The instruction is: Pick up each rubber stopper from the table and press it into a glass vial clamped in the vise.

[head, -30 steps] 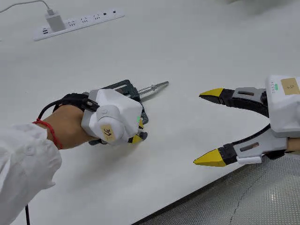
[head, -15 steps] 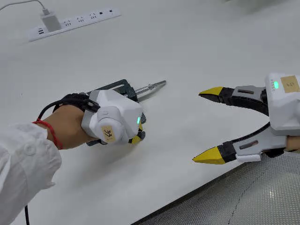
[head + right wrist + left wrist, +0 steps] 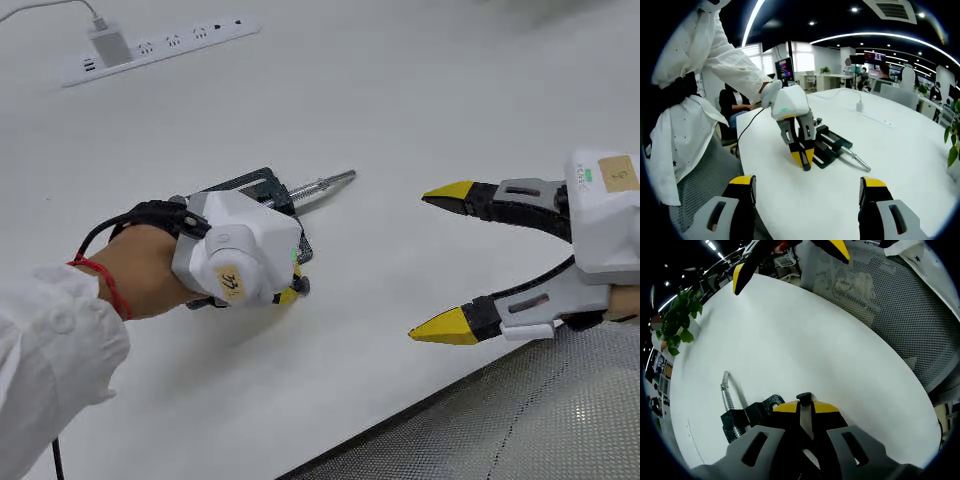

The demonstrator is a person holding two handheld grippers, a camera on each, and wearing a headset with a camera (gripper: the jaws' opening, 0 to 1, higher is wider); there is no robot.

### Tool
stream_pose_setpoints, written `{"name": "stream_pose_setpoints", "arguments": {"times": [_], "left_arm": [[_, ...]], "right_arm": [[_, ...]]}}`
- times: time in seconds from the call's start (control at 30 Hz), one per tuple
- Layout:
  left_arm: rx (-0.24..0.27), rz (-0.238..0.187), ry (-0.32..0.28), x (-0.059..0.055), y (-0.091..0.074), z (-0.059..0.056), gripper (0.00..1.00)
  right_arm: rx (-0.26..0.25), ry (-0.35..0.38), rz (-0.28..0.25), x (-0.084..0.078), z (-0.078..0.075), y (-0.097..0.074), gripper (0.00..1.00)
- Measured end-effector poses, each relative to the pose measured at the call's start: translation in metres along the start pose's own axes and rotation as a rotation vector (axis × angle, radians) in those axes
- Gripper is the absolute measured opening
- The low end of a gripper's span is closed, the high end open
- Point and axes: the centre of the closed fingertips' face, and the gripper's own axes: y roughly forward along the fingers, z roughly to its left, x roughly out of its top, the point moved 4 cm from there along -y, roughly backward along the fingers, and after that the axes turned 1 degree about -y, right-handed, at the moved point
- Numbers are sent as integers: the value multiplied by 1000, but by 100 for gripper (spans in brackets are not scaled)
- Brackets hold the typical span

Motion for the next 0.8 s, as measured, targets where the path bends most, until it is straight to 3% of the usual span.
{"name": "stream_pose_setpoints", "arguments": {"times": [0.8], "left_arm": [[7,-6,-44,2,1,1,4]], "right_arm": [[4,13,33,-3,-1,3,78]]}}
